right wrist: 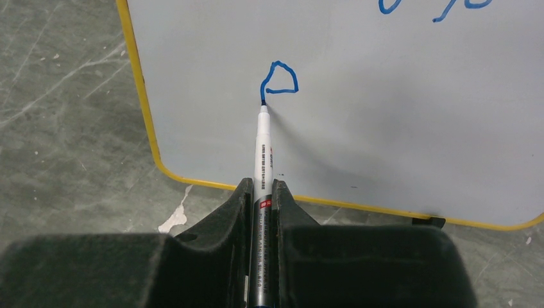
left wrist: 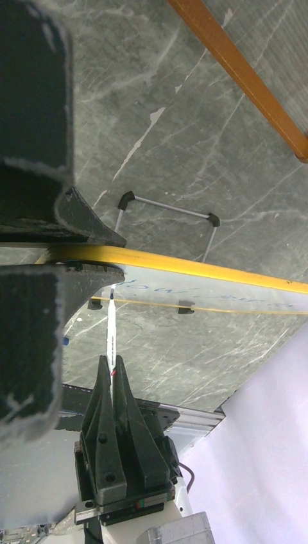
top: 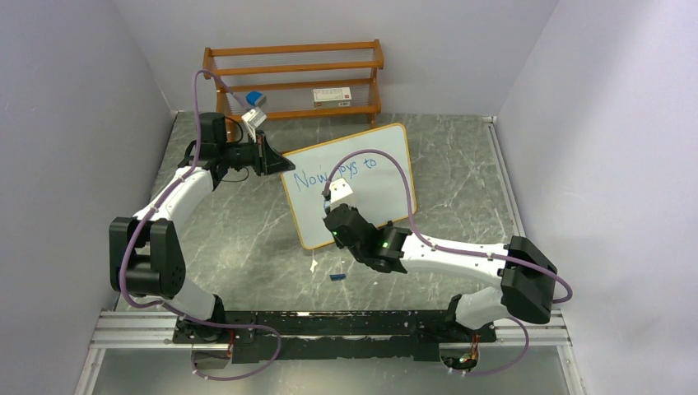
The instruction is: Write a sentence on the whiteboard
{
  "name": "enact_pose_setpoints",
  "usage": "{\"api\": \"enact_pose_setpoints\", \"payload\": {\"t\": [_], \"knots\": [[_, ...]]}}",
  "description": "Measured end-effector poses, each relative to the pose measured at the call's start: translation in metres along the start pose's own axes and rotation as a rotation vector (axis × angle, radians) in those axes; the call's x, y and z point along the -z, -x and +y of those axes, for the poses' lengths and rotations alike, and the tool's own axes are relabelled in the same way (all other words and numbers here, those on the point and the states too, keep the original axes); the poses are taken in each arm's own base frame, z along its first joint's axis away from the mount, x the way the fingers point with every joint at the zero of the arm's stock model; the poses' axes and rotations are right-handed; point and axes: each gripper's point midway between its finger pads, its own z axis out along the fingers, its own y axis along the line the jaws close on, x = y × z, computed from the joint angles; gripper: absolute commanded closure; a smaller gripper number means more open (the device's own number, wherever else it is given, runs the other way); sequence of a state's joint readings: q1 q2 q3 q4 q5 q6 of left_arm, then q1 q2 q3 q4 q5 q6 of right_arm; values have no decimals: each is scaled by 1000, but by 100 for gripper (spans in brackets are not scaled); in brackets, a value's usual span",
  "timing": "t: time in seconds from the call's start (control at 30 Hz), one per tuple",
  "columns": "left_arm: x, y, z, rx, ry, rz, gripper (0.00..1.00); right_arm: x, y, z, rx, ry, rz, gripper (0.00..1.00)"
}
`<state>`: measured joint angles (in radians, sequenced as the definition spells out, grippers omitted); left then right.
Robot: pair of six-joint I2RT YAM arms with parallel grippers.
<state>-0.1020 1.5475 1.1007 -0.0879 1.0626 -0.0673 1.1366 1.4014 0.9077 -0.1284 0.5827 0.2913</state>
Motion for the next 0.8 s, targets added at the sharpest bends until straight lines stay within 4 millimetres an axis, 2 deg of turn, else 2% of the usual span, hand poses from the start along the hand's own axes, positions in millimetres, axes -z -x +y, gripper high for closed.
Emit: {"api": "enact_pose_setpoints", "payload": {"t": [0.8], "knots": [[0,0,0,0,0,0,95,3,-9,-9,14,-35,24,100]]}}
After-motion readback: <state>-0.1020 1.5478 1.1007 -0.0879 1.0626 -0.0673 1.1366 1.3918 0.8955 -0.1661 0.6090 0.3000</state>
